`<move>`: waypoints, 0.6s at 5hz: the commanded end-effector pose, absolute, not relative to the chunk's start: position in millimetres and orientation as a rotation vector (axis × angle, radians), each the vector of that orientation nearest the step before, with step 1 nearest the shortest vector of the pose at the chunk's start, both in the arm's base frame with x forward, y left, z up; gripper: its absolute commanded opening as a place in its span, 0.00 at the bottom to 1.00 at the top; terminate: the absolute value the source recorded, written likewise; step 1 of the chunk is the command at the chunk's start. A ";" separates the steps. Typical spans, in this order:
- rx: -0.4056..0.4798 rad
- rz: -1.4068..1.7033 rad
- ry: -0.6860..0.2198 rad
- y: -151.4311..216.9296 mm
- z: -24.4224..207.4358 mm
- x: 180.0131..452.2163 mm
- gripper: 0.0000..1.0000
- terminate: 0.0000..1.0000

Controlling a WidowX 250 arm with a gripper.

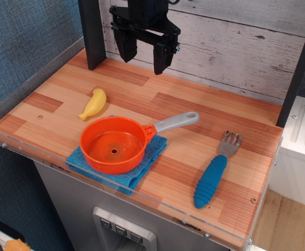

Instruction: Move the pan to the edge of the table near the banana.

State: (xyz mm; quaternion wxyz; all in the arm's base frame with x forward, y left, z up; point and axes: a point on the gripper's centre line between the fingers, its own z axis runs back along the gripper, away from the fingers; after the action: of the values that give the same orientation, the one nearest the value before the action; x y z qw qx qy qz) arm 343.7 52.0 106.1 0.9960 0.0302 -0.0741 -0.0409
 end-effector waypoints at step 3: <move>-0.001 -0.472 -0.127 48.4 115.1 312.2 1.00 0.00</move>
State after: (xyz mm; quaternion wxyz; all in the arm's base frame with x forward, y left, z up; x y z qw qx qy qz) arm 309.5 42.1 96.8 0.9691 -0.0158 -0.0391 -0.2429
